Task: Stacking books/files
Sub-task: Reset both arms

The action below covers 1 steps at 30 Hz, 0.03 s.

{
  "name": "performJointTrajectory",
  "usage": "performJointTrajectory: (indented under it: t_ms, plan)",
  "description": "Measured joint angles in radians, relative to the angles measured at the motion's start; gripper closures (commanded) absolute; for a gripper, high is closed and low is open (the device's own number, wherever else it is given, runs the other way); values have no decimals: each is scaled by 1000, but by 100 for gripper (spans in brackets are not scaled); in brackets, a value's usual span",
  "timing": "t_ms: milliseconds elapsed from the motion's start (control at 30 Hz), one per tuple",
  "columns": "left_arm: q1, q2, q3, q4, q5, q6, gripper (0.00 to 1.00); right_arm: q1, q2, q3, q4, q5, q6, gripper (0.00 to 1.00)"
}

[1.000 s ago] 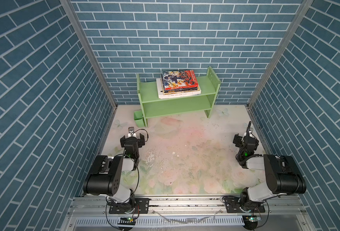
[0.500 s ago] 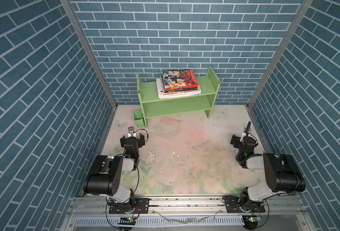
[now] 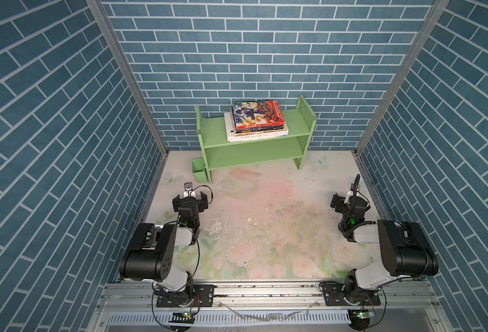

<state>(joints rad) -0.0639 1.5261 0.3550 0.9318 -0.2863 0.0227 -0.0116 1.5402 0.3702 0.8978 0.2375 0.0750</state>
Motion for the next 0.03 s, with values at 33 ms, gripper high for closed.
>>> performJointTrajectory:
  t_ms: [33]
  plan:
    - [0,0,0,0,0,0,0,0,0,0,0,0,0,1]
